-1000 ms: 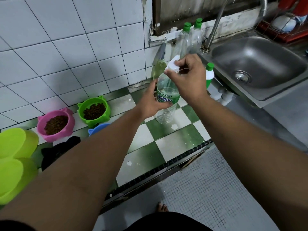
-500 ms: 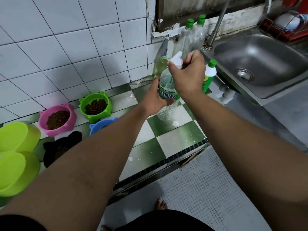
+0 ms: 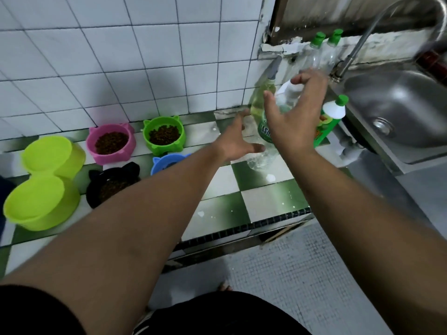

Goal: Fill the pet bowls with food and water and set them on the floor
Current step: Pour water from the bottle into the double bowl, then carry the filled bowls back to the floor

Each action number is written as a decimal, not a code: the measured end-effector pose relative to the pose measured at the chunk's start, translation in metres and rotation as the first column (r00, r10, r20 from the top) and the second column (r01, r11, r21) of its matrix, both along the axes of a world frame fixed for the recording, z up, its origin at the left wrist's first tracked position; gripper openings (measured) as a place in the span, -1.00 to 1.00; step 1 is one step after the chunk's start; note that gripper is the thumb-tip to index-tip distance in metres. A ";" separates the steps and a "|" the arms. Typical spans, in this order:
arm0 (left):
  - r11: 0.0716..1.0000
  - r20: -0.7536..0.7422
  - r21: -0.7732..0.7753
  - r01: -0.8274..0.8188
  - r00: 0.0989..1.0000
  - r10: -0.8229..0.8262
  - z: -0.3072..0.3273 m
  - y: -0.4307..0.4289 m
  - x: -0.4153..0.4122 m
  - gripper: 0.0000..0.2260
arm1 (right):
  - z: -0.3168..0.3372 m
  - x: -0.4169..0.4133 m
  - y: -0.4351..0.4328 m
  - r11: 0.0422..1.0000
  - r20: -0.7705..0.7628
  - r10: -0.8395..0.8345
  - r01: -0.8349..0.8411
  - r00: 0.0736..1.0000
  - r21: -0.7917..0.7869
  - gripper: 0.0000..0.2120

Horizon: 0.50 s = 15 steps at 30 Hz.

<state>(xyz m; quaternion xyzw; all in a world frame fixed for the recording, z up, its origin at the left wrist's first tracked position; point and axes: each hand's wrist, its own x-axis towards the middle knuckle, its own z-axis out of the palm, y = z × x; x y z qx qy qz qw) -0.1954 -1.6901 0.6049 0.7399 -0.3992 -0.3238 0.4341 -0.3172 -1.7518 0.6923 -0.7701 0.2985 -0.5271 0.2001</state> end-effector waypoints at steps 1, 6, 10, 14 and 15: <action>1.000 0.017 -0.003 -0.012 1.000 0.012 0.000 0.008 0.005 0.03 | -0.001 0.004 0.008 0.999 -0.005 0.025 -0.025 1.000 -0.029 -0.62; 0.988 0.073 -0.052 -0.143 0.987 0.146 0.003 0.060 0.039 -0.16 | -0.016 0.035 0.049 0.981 -0.023 0.190 -0.191 0.981 -0.018 -0.68; 0.948 0.137 -0.016 -0.317 0.939 0.316 0.000 0.113 0.066 -0.30 | -0.042 0.061 0.074 0.946 -0.098 0.315 -0.304 0.944 0.111 -0.68; 0.873 0.184 0.028 -0.486 0.861 0.474 -0.005 0.175 0.093 -0.44 | -0.075 0.086 0.099 0.886 -0.206 0.406 -0.329 0.890 0.327 -0.62; 0.849 0.202 0.034 -0.527 0.836 0.510 -0.007 0.190 0.099 -0.46 | -0.083 0.092 0.104 0.859 -0.226 0.435 -0.326 0.872 0.396 -0.62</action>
